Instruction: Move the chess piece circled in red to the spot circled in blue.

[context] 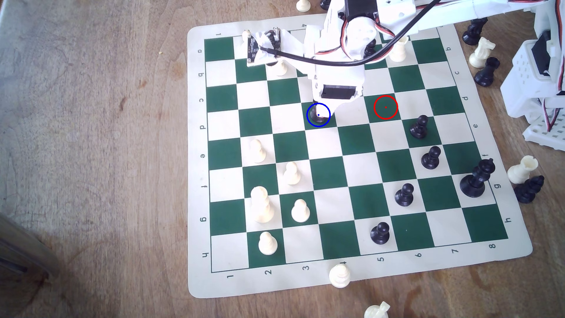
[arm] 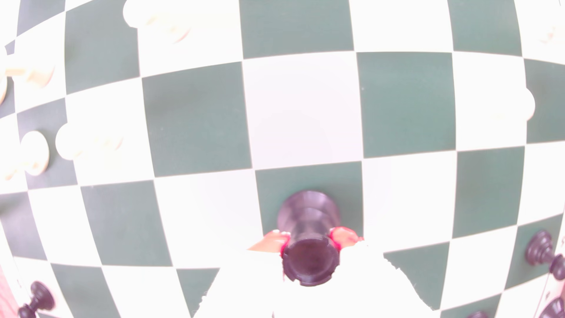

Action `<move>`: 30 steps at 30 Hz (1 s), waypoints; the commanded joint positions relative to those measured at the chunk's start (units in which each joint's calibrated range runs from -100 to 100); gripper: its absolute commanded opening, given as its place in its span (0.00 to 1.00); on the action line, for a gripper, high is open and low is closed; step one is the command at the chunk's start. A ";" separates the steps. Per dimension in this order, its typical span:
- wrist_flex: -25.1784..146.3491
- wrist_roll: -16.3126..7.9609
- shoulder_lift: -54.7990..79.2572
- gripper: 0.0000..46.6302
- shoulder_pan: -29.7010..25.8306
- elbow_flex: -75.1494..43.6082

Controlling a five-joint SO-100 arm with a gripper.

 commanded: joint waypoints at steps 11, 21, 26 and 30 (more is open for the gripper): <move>-3.18 -0.39 -3.84 0.40 0.52 0.60; -3.18 0.39 -8.34 0.40 1.14 3.14; -3.09 0.63 -17.25 0.40 0.91 9.30; -3.59 1.90 -34.32 0.37 0.36 23.81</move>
